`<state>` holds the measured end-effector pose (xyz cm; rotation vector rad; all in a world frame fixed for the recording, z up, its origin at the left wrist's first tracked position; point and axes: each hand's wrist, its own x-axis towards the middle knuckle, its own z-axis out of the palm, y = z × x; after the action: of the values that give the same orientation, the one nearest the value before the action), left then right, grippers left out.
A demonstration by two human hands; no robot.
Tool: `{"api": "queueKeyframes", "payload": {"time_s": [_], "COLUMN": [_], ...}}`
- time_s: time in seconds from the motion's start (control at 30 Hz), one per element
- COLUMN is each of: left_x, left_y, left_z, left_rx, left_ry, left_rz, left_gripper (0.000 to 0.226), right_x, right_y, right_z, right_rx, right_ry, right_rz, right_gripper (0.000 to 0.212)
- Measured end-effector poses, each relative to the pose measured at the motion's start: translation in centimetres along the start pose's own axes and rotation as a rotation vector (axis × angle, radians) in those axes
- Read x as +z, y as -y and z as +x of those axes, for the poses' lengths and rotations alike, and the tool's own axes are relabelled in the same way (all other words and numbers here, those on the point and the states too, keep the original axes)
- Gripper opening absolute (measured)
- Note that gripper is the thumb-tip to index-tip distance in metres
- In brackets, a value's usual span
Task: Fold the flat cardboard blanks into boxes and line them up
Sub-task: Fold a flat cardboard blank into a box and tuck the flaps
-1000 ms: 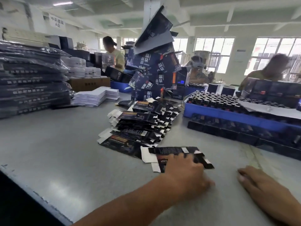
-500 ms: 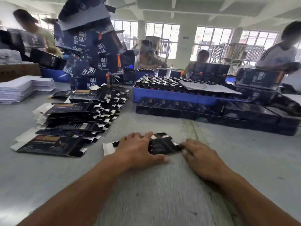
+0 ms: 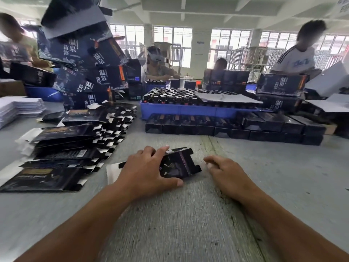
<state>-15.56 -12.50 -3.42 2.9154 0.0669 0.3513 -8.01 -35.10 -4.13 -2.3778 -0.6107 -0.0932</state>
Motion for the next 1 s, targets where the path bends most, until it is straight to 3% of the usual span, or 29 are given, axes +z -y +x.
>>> {"api": "queueKeyframes", "payload": {"time_s": [0.17, 0.27, 0.47, 0.67, 0.87, 1.0], "left_x": [-0.8, -1.2, -1.3, -1.4, -1.1, -0.9], "left_y": [-0.4, -0.7, -1.0, -1.1, -1.7, -1.7], "left_z": [-0.3, -0.6, -1.2, -1.6, -1.8, -1.7], "left_rx": [0.138, 0.176, 0.268, 0.316, 0.316, 0.318], "left_ry": [-0.197, -0.224, -0.204, -0.188, -0.22, -0.222], "left_rz": [0.073, 0.061, -0.002, -0.092, -0.107, -0.038], "left_gripper": [0.098, 0.095, 0.09, 0.093, 0.089, 0.099], "right_x": [-0.7, -1.3, -1.5, -2.1, -2.1, -1.9], "right_y": [0.4, 1.1, 2.1, 1.7, 1.4, 1.7], "right_z": [-0.2, -0.5, -1.2, -1.0, -0.9, -1.1], "right_rx": [0.026, 0.013, -0.016, 0.091, 0.071, 0.055], "right_ry": [-0.139, -0.145, 0.008, 0.172, 0.248, 0.206], "right_rz": [0.275, 0.488, 0.695, 0.915, 0.932, 0.887], "right_gripper": [0.019, 0.008, 0.017, 0.026, 0.033, 0.032]}}
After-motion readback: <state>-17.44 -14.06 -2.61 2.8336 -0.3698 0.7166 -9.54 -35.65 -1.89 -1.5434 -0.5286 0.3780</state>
